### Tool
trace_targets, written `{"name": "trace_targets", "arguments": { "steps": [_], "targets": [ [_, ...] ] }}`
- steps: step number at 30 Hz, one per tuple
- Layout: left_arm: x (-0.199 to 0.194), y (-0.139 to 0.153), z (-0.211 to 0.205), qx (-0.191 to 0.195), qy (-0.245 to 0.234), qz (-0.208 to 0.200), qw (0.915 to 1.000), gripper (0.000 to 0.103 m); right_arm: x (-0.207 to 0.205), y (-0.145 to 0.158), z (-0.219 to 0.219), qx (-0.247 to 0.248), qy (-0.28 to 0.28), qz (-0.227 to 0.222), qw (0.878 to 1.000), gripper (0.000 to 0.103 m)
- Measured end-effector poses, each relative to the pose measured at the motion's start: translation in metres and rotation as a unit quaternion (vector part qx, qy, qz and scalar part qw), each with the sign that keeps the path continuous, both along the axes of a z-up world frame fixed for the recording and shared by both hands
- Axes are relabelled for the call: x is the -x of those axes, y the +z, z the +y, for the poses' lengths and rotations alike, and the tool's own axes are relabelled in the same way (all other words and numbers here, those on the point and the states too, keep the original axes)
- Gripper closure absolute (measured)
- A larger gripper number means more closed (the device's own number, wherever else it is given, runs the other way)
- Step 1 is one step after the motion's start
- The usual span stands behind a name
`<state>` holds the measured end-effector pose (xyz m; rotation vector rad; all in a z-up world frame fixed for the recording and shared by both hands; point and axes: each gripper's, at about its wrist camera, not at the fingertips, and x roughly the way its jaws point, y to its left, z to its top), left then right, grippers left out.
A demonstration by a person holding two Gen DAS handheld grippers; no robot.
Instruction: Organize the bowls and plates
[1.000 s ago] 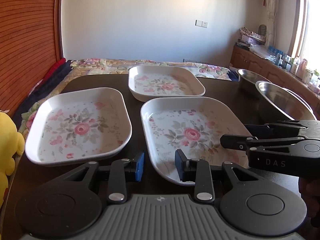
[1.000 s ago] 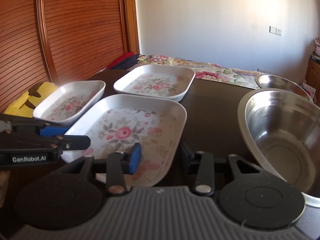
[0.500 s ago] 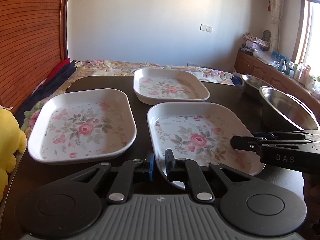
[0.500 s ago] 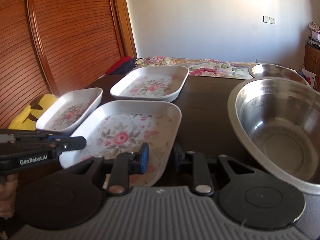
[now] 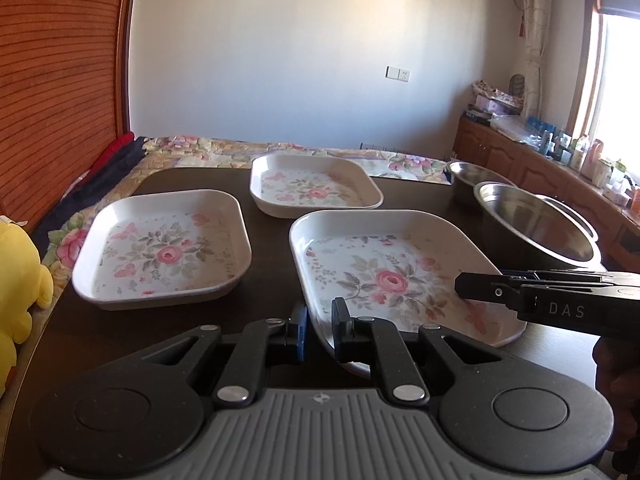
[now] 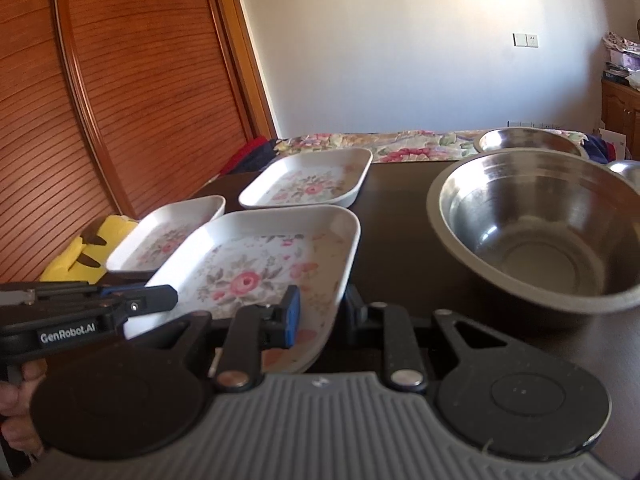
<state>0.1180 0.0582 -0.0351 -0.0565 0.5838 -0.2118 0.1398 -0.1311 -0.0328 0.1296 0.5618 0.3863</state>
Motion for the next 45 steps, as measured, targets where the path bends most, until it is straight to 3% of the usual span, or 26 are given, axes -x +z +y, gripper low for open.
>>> {"name": "trace_targets", "arguments": {
  "steps": [20,45],
  "targets": [
    [0.069,-0.009,-0.004,-0.008,-0.011,-0.02,0.9997,0.09,0.068,-0.015,-0.009,-0.018,-0.007,-0.018,1.0,0.078],
    [0.07,-0.03,0.002,-0.003,0.002,0.003,1.0,0.089,0.076,-0.023,-0.002,-0.002,-0.001,-0.018,1.0,0.077]
  ]
}}
